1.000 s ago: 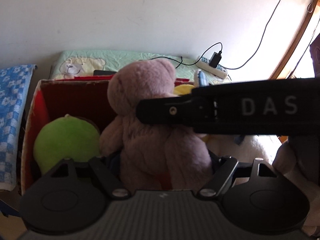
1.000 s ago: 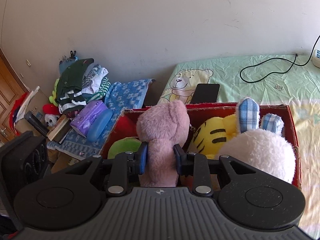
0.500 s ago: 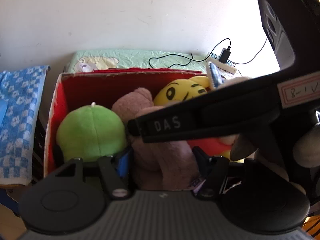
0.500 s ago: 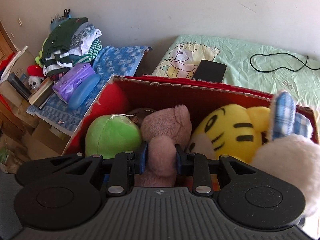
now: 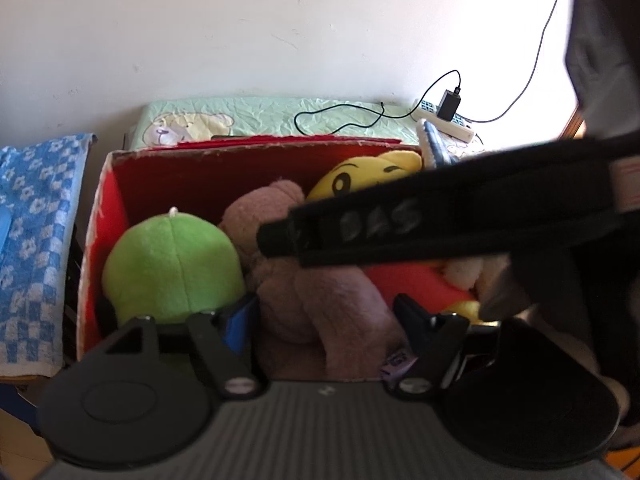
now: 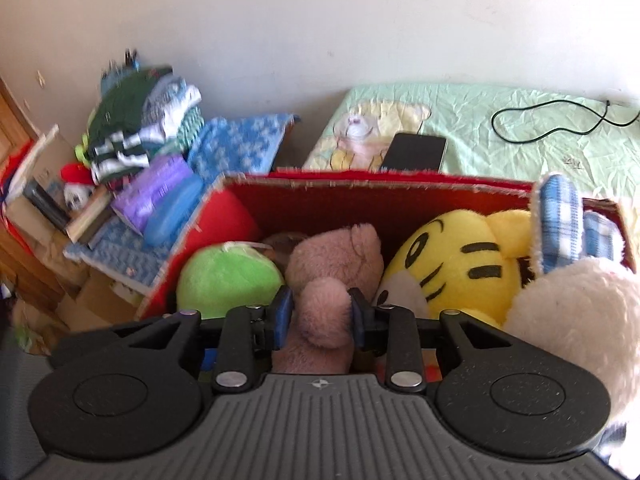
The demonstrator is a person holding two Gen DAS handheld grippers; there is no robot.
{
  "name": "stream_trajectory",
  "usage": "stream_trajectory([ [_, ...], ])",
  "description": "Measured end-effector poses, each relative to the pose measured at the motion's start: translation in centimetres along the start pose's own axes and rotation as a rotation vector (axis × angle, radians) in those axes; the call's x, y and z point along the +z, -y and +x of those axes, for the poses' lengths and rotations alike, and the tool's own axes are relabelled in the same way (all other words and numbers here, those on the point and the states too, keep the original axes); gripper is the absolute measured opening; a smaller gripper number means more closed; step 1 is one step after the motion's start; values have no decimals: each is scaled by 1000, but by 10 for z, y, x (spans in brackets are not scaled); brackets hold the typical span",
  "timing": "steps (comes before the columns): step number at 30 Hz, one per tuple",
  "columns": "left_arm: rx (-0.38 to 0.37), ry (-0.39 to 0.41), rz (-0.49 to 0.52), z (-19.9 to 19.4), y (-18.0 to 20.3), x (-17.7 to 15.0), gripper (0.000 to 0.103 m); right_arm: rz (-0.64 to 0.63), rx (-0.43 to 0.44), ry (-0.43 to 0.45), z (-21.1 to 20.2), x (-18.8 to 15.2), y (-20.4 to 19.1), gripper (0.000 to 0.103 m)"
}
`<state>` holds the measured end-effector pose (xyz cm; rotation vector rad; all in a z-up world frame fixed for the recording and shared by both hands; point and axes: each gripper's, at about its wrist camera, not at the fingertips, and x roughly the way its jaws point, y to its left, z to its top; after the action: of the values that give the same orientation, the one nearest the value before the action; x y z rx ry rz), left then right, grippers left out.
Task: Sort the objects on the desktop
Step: 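Lower the pink bear with both grippers into the box beside the green plush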
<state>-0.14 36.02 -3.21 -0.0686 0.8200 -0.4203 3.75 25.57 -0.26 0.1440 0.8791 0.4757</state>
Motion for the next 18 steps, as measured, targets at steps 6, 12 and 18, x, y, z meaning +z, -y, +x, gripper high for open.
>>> stream_trajectory([
  [6, 34, -22, 10, 5, 7, 4, 77, 63, 24, 61, -22, -6, 8, 35],
  [12, 61, -65, -17, -1, 11, 17, 76, 89, 19, 116, -45, -17, 11, 32],
  [18, 129, -58, 23, -12, 21, 22, 83, 100, -59, 178, -61, -25, 16, 33],
])
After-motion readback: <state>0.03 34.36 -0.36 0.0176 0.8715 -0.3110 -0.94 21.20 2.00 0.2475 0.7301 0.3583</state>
